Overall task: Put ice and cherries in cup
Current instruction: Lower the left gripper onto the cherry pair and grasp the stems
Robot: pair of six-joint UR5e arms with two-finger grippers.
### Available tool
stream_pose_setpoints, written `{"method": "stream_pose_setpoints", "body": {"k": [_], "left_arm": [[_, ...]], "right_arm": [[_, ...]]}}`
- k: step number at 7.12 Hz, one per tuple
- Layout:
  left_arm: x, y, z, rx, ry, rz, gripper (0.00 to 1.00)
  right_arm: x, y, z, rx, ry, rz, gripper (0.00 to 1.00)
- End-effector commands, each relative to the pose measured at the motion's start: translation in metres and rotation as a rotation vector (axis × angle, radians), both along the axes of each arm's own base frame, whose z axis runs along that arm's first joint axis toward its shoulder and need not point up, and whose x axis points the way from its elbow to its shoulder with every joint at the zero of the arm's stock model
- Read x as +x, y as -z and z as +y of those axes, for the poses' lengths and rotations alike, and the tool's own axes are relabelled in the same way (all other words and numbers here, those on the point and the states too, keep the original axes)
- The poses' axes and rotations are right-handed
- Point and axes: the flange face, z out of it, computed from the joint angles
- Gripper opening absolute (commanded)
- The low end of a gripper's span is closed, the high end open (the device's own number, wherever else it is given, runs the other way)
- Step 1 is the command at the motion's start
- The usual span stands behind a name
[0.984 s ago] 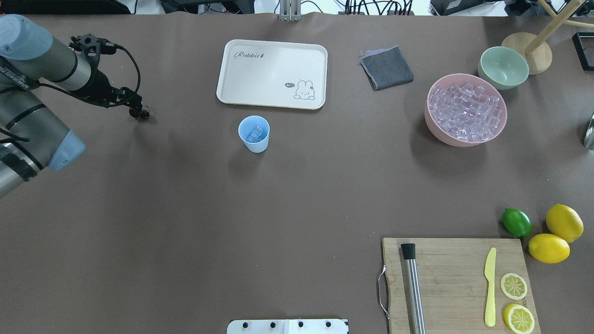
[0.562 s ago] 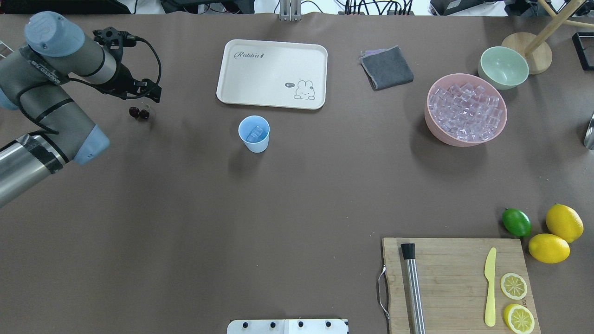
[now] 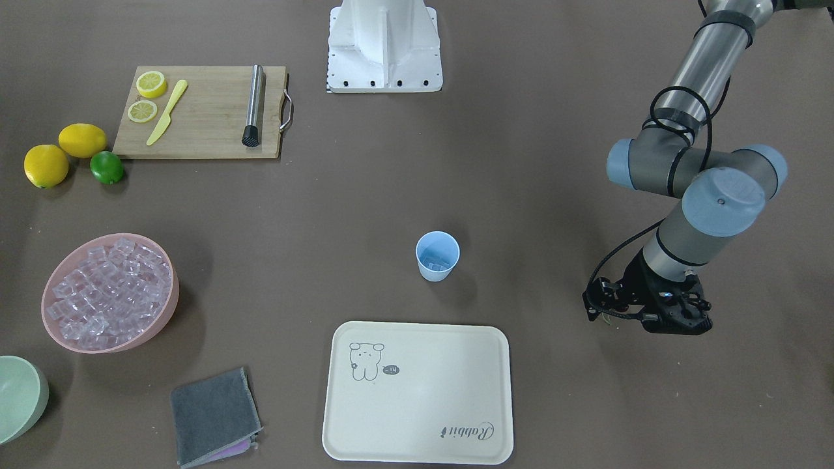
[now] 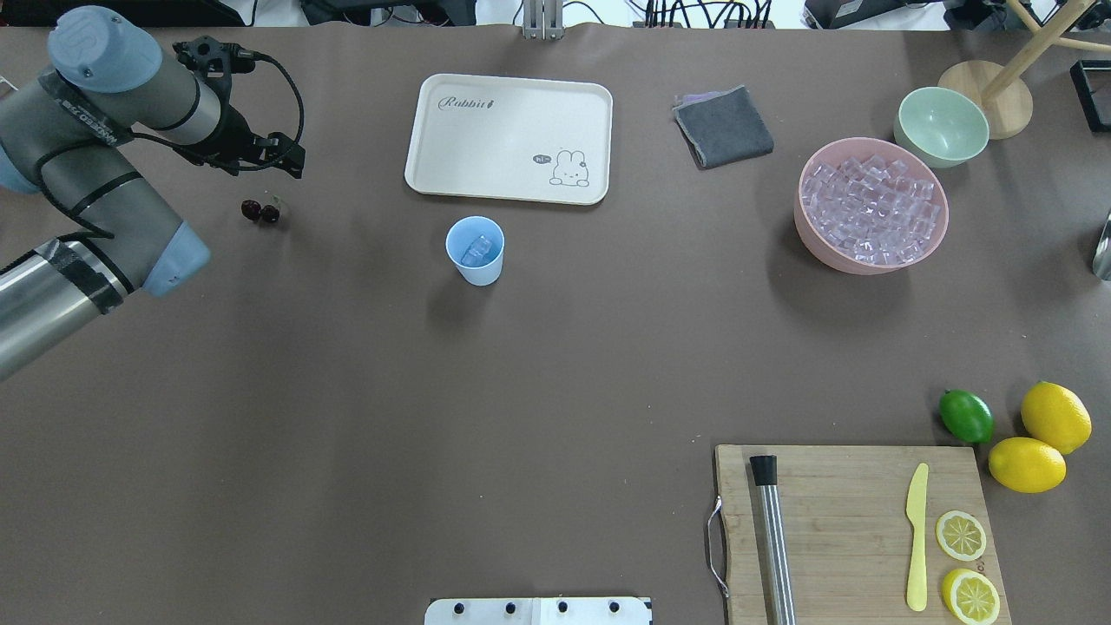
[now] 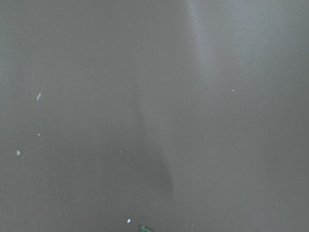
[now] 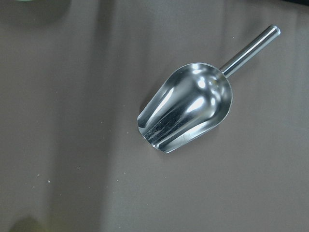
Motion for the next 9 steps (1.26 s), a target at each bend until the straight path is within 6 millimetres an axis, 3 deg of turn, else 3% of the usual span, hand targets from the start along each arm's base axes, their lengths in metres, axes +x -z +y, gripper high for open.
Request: {"method": "stream_pose_setpoints", "body": {"k": [1,5,9], "left_arm": [[0.000,-0.021,0.001,-0.022,-0.004,-0.021,0.98],[0.011,-0.026,0.011,-0.020,-0.024,-0.020,0.97],[0.013,-0.050,0.026,-0.026,-0.041,-0.028,0.89]], "right_arm": [[0.000,0.008,-0.008,0.024,-0.001,0.000,0.99],[0.000,0.012,-0.015,0.031,0.000,-0.002,0.99],[0.000,0.013,-0.015,0.033,0.000,-0.003,0.99]]}}
